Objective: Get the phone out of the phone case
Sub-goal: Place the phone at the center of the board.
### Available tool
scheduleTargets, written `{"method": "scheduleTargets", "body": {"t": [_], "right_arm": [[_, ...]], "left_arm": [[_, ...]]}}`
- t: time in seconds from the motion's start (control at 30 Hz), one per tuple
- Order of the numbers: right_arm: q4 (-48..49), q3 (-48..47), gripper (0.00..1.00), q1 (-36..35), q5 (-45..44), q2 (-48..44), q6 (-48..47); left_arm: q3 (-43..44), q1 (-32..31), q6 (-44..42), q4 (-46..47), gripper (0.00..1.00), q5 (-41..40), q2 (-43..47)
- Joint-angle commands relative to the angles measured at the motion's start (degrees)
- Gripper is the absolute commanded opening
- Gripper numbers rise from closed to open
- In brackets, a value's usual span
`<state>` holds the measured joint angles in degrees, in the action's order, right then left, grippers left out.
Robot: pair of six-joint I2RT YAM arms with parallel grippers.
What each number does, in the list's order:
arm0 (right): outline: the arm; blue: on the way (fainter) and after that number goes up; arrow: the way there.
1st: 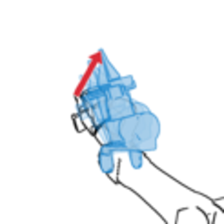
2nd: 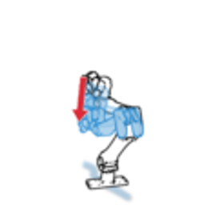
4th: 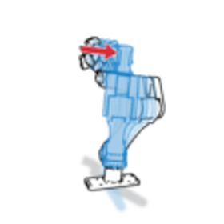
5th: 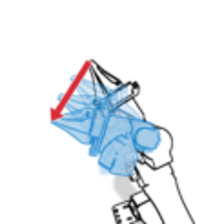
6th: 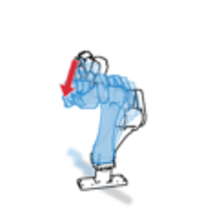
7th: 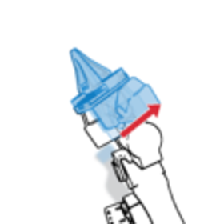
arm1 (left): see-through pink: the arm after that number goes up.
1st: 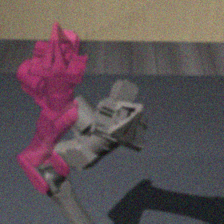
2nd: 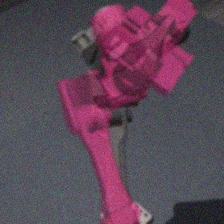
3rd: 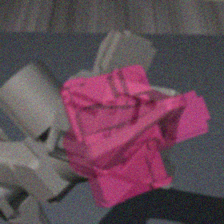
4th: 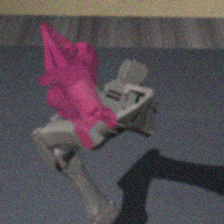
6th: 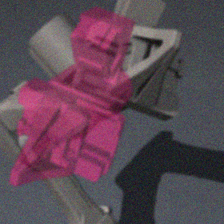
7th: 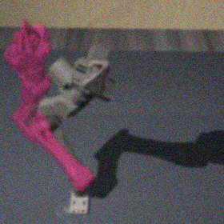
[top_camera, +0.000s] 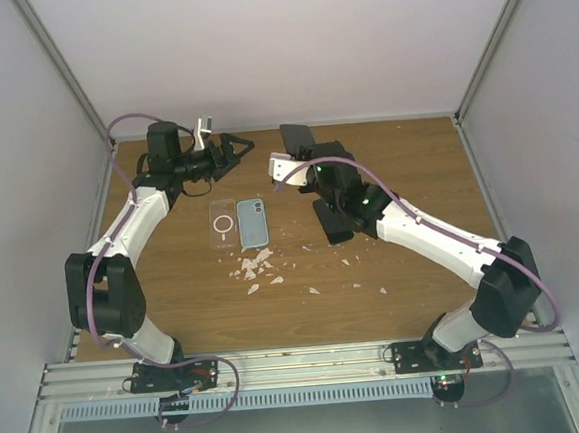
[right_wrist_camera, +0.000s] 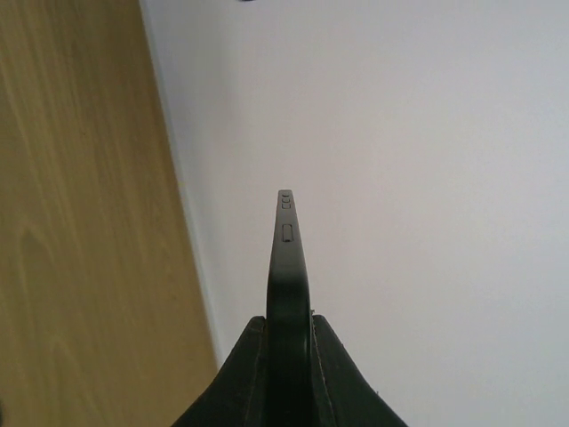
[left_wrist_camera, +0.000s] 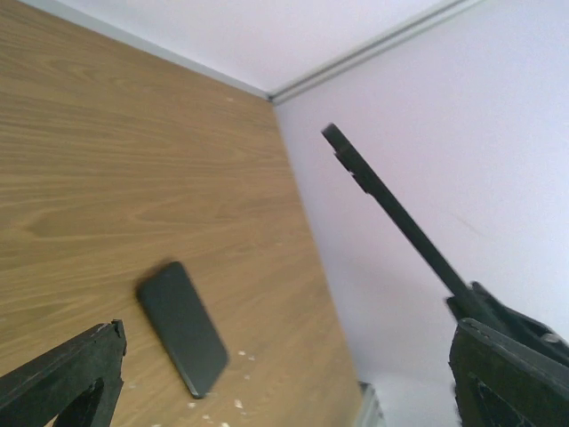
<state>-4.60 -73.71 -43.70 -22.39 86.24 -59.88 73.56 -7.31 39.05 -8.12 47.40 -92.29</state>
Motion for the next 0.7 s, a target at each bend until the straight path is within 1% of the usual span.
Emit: {"method": "scheduleTargets", "body": {"t": [0.0,0.07,0.17,0.3,0.43,0.67], "right_arm": [[16.48,4.8,0.01,-0.35,-1.97,-5.27,-10.45],[23.94,8.73,0.0,-0.73,-1.84,-6.63,-14.99],[30.63,12.21,0.01,-1.28,-1.06,-8.15,-18.43],[38.27,16.83,0.0,-2.37,-0.25,-9.26,-22.51],[45.89,21.95,0.01,-4.27,0.45,-10.08,-26.54],[50.32,25.86,0.0,-6.38,0.97,-10.47,-29.5]], "left_arm": [[0.09,0.68,9.5,10.34,0.99,10.05,1.31],[-1.33,0.64,14.28,15.24,0.99,12.32,1.61],[-2.32,0.7,16.99,19.1,0.99,13.73,2.06],[-2.5,0.55,19.66,21.46,0.99,14.72,2.2],[-1.73,-0.11,20.18,22.07,0.99,15.35,2.28],[-1.89,-2.52,20.85,22.12,0.98,14.92,2.03]]}}
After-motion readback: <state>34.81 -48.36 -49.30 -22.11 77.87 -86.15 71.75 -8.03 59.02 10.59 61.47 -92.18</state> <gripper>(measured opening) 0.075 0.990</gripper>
